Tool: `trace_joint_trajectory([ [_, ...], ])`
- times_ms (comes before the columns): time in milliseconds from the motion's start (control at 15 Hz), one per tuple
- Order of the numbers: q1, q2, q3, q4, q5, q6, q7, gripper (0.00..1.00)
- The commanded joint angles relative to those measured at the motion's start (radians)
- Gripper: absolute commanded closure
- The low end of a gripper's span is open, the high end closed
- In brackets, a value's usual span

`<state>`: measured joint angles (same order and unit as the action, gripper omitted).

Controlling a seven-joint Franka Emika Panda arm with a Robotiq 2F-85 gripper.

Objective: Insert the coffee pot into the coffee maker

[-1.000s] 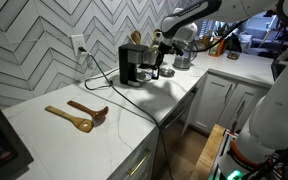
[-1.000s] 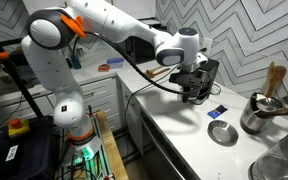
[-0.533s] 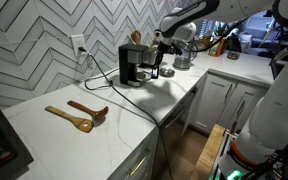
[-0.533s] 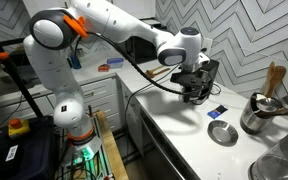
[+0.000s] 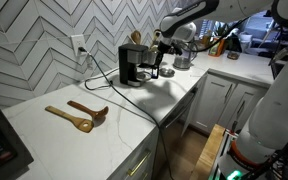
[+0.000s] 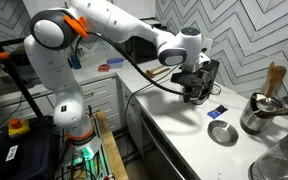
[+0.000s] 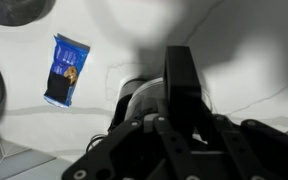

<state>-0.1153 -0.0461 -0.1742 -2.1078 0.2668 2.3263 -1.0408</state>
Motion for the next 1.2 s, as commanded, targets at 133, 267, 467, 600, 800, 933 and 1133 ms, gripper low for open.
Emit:
trace_joint_trajectory([
  [133, -0.008, 0.043, 0.004, 0.047, 0.035, 0.029, 0.053, 0.93],
  [267, -0.008, 0.047, 0.006, 0.049, 0.051, 0.029, 0.068, 0.93],
  [467, -0.011, 0.048, 0.007, 0.049, 0.046, 0.032, 0.119, 0.93],
  [600, -0.012, 0.046, 0.007, 0.049, 0.044, 0.04, 0.158, 0.93],
  [800, -0.011, 0.048, 0.009, 0.048, 0.039, 0.05, 0.206, 0.93],
  [933, -0.009, 0.047, 0.011, 0.048, 0.048, 0.061, 0.215, 0.93],
  [1133, -0.009, 0.051, 0.014, 0.046, 0.038, 0.088, 0.235, 0.93],
])
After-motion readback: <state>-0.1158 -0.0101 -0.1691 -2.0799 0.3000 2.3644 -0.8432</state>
